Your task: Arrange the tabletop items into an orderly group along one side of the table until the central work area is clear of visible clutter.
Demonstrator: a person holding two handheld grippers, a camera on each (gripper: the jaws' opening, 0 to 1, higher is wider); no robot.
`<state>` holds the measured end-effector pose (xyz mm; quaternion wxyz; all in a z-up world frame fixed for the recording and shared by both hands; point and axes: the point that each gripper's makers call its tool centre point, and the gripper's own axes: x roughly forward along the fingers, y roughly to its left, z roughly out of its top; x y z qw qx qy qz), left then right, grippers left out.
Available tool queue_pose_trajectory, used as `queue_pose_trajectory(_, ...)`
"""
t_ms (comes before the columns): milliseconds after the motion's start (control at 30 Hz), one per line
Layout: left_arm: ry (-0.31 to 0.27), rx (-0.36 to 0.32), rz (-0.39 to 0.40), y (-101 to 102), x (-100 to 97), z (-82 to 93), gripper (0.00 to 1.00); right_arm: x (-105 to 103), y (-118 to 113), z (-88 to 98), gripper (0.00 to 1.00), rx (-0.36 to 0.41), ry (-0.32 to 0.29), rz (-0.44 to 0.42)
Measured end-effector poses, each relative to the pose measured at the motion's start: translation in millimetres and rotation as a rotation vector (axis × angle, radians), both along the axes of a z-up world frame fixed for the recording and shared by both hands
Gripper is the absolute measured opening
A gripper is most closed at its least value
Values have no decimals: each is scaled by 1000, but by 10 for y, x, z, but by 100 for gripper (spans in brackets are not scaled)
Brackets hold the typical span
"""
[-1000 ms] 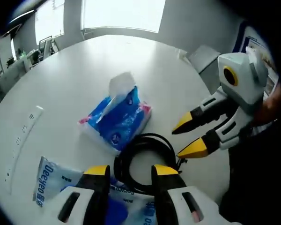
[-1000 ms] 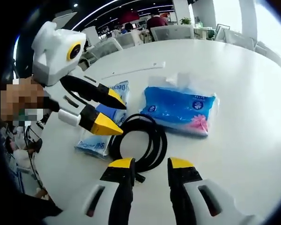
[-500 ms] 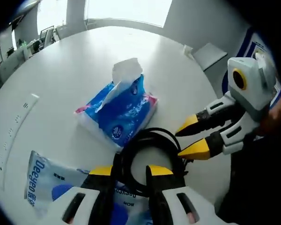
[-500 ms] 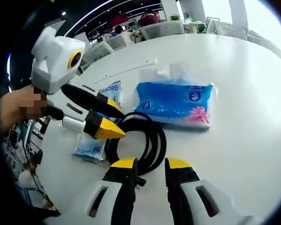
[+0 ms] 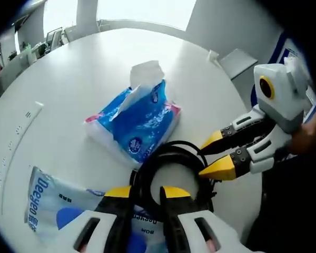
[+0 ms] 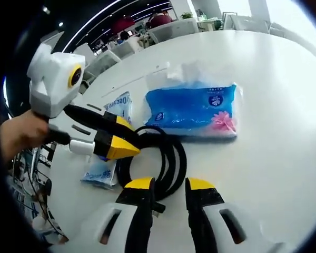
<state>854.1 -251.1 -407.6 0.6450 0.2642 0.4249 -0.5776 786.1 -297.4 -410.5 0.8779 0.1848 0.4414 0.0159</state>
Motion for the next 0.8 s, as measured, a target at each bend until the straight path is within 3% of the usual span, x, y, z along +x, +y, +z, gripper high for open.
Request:
queue_pose_trajectory(233,-9,-4,30,3,57,-24,10,-7,16,1,16,13,11,-18)
queue_pose_trajectory(333,-18,2,43,-6,57,-26,9,10,-29,-11,13,45,15,-63)
queue_pose_trajectory(433,-11,4,51,-13,25,-10,7,0,-18,42,2,45,1,-64)
queue_pose_trajectory(800,2,17,64,46,-32,63,5,-3,-29,46,0,67,-2,-80)
